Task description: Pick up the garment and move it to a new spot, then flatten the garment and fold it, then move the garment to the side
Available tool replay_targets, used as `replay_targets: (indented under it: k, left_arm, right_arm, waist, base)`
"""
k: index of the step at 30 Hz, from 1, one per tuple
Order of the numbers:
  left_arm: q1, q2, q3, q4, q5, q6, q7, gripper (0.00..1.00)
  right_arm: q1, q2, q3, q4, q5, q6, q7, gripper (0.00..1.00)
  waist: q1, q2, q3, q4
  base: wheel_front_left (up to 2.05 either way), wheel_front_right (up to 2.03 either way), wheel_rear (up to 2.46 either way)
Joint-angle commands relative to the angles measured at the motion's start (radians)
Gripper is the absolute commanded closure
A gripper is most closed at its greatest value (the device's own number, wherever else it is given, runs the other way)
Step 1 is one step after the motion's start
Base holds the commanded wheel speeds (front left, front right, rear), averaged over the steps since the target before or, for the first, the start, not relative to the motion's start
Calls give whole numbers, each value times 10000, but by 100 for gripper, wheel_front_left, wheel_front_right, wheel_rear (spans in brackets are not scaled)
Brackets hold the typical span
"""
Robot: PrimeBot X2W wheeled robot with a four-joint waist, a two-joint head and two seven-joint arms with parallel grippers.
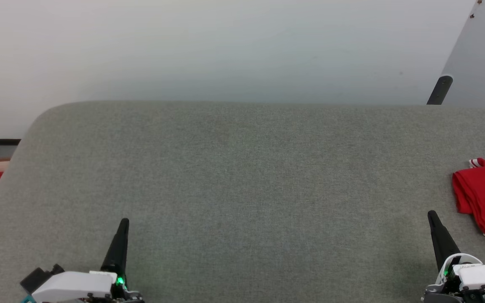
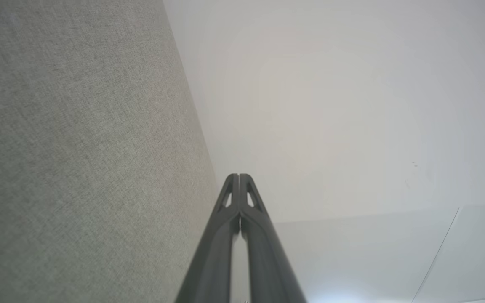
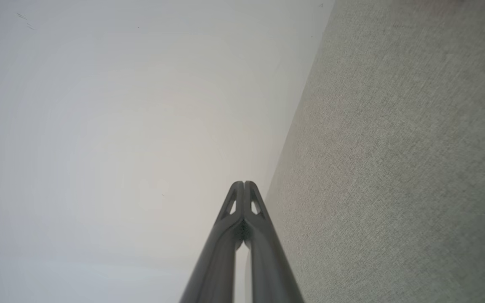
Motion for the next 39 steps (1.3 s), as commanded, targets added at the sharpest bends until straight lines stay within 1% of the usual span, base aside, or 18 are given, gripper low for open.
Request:
replay_targets:
  k: [1, 23, 39]
  left_arm:
    - [-180, -4, 39, -10, -141, -26, 28, 100]
    - [-504, -168, 145, 178, -1504, -31, 458, 100]
    - [-504, -185, 175, 171, -1443, -31, 480, 100]
  right_arm:
    - [-167, 6, -26, 3, 126, 8, 45, 100]
    - [-466, 114, -89, 282, 1529, 7, 221, 100]
    - [-395, 115, -91, 275, 1481, 7, 215, 100]
  waist:
    - [0, -1, 1, -1]
    - [0, -1, 35, -37]
    - [0, -1, 35, -37]
  base:
    - [0, 0, 0]
    - [0, 0, 0]
    - [0, 0, 0]
